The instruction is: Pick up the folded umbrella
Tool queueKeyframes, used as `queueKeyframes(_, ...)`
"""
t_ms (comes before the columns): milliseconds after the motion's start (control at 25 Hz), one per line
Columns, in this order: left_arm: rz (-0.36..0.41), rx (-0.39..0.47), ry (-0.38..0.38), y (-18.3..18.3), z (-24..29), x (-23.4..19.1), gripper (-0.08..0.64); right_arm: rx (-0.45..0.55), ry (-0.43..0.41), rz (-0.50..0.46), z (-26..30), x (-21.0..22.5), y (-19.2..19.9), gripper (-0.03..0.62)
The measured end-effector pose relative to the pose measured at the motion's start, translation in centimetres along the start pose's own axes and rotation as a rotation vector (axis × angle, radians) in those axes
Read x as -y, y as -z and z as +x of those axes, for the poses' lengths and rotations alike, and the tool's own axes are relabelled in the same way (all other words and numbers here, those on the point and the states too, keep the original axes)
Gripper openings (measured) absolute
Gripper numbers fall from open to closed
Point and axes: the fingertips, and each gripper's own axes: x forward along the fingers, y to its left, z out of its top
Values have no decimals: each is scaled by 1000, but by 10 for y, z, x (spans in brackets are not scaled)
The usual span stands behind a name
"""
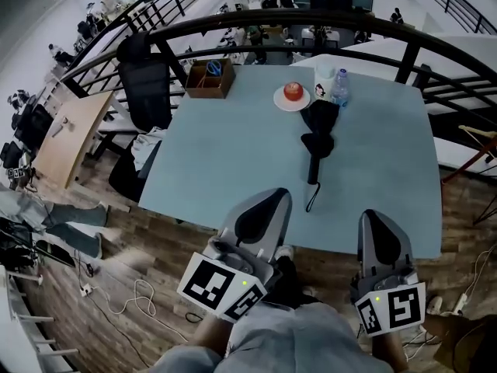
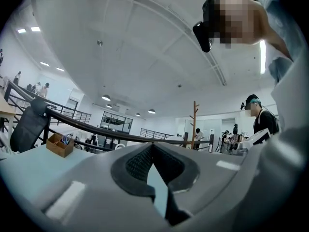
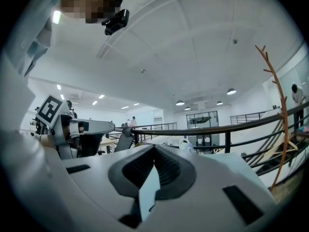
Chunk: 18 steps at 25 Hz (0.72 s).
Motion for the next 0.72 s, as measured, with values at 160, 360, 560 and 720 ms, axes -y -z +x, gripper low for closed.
queueKeyframes(160, -15, -34, 18, 5, 34, -22, 5, -6, 26, 1, 31, 13, -2, -2)
queueKeyframes(360, -54, -106, 63, 13, 74, -45, 5, -15, 76, 9, 62, 26, -8, -2)
queueKeyframes(560, -85, -137, 121, 15, 108, -71, 5, -36, 132, 20, 94, 35, -9, -2)
queueKeyframes(720, -116, -165, 161, 20, 130, -90, 5, -54, 172, 29, 115, 38, -10, -2)
